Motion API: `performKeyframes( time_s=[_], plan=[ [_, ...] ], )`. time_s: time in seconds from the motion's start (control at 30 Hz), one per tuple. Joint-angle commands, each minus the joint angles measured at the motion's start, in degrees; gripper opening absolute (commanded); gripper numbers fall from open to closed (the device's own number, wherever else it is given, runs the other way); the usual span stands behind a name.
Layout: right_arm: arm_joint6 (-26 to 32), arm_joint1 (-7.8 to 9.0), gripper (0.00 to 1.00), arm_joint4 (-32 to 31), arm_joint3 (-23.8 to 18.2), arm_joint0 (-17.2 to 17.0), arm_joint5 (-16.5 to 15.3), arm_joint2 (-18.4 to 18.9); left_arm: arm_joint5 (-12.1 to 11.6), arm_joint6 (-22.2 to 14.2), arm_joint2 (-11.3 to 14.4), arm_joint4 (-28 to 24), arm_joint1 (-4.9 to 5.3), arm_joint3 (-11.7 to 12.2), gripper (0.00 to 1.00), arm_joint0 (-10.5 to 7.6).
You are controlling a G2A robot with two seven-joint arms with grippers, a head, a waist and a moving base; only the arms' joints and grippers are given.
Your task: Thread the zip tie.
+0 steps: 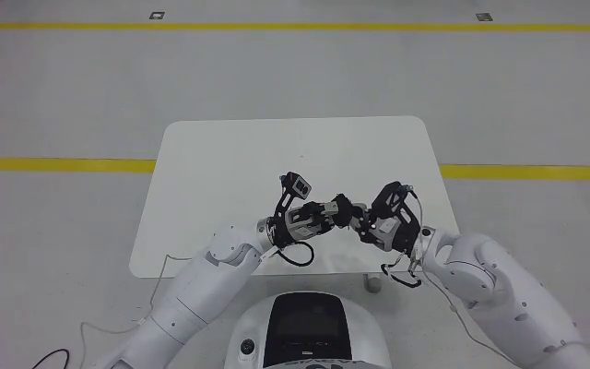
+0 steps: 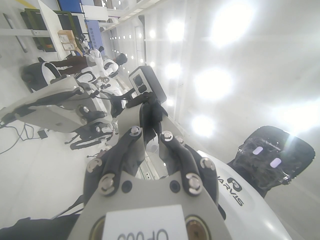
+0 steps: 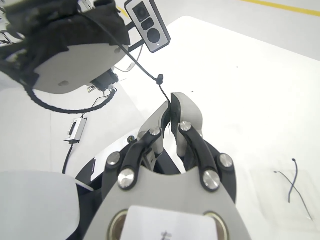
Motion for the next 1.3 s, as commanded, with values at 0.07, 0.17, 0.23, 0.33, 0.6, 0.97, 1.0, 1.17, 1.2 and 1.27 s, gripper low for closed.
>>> performKeyframes(
  time_s=[0.07, 0.17, 0.23, 0.33, 0.6, 0.97, 1.0, 1.17, 1.2, 1.27],
  plan=[
    [-2.2, -0.13, 1.0, 4.8, 0.6, -1.3, -0.5, 1.8, 0.0, 0.0, 0.0, 0.0, 0.0, 0.0, 0.0, 0.0],
    [-3.2, 0.21, 1.0, 9.5, 0.7, -3.0, -0.5, 4.7, 0.0, 0.0, 0.0, 0.0, 0.0, 0.0, 0.0, 0.0],
    [-4.0, 0.54, 1.0, 12.9, 0.3, -4.4, -0.5, 6.6, 0.0, 0.0, 0.0, 0.0, 0.0, 0.0, 0.0, 0.0],
    [-4.3, 1.3, 1.0, 17.0, -0.2, -6.6, -0.5, 10.3, 0.0, 0.0, 0.0, 0.0, 0.0, 0.0, 0.0, 0.0],
    [-2.3, 2.55, 1.0, 28.0, 0.4, -10.1, -0.5, 16.6, 0.0, 0.0, 0.0, 0.0, 0.0, 0.0, 0.0, 0.0],
    [-4.8, 2.04, 1.0, 34.4, 1.8, -10.2, -0.5, 17.3, 0.3, 0.8, 0.0, -0.2, -0.01, -0.3, 0.0, 0.2],
    [-4.9, 1.95, 1.0, 37.2, 1.8, -10.3, -0.5, 17.8, 0.4, 1.1, -0.2, -0.6, 0.01, -0.7, 0.0, 0.43],
    [-2.1, 1.56, 1.0, 47.3, 2.6, -11.0, -0.5, 22.0, 0.0, 0.2, -2.0, -3.8, 0.33, -1.8, 0.0, 1.93],
    [-1.6, 1.43, 1.0, 48.6, 2.8, -11.0, -0.5, 22.7, 0.0, 0.1, -2.4, -3.7, 0.41, -1.9, 0.0, 2.11],
    [-0.5, 1.04, 1.0, 51.0, 2.9, -11.0, -0.5, 23.9, 0.0, -0.1, -2.9, -3.8, 0.51, -2.0, 0.0, 2.67]
  ],
)
